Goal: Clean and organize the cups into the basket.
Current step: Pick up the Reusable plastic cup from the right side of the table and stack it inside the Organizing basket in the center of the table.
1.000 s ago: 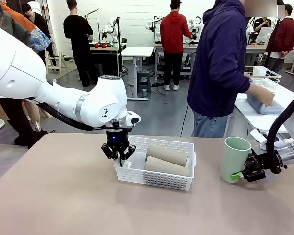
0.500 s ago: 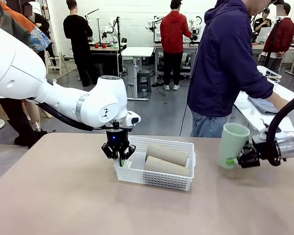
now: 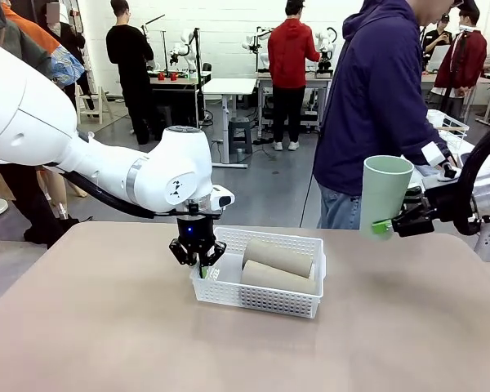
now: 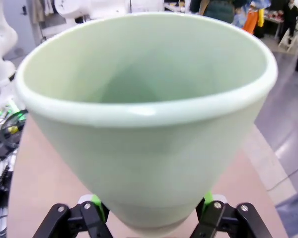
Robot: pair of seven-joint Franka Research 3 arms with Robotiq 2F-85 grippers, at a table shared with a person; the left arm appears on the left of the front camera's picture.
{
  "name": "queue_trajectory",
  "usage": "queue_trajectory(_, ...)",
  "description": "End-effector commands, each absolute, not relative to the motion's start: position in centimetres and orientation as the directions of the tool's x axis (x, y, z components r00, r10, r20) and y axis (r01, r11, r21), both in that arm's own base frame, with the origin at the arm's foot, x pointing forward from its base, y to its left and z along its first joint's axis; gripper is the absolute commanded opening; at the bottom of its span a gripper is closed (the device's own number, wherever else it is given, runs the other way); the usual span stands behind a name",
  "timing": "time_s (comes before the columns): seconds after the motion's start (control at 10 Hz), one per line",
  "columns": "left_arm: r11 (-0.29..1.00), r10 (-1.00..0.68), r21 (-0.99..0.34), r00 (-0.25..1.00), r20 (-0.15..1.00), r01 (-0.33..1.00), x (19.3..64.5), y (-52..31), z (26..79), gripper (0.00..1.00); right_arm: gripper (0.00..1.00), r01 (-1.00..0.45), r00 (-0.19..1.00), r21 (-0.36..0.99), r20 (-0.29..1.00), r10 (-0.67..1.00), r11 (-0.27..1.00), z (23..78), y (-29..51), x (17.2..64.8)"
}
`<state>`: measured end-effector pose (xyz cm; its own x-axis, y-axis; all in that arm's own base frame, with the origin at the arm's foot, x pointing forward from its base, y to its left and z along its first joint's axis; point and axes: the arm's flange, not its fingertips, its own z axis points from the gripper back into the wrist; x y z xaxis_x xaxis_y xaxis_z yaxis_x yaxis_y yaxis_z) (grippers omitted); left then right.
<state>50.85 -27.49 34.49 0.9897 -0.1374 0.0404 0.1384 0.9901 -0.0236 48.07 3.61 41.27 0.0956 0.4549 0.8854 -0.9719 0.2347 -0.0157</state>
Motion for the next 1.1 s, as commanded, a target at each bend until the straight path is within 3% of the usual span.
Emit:
queue_trajectory(0.0,0.990,-0.138,-0.019,0.990,0.041,0.139,50.9,-27.2,34.4,0.00,0.62,-0.949,0.171,0.008,0.854,0.491,0.316,39.5,3.2,47.5)
queue_trajectory(0.1,0.990,-0.138,-0.019,0.990,0.041,0.139,50.9,-27.2,34.4,0.00,0.62,-0.972,0.096,-0.016,0.885,0.455,0.235,41.3,3.6,48.1)
queue_trajectory(0.3,0.990,-0.138,-0.019,0.990,0.041,0.139,50.9,-27.2,34.4,0.00,0.62,-0.972,0.096,-0.016,0.885,0.455,0.235,41.3,3.6,48.1)
queue_trajectory(0.4,0.990,-0.138,-0.019,0.990,0.041,0.139,50.9,-27.2,34.4,0.00,0.79,-0.967,0.114,-0.011,0.876,0.469,0.256,40.9,3.4,47.9)
queue_trajectory(0.6,0.990,-0.138,-0.019,0.990,0.041,0.139,50.9,-27.2,34.4,0.00,0.79,-0.973,0.034,-0.129,0.736,0.676,0.189,45.2,7.1,45.7)
queue_trajectory(1.0,0.990,-0.138,-0.019,0.990,0.041,0.139,50.9,-27.2,34.4,0.00,0.79,-0.993,0.053,-0.067,0.467,0.883,0.095,49.1,18.2,48.5)
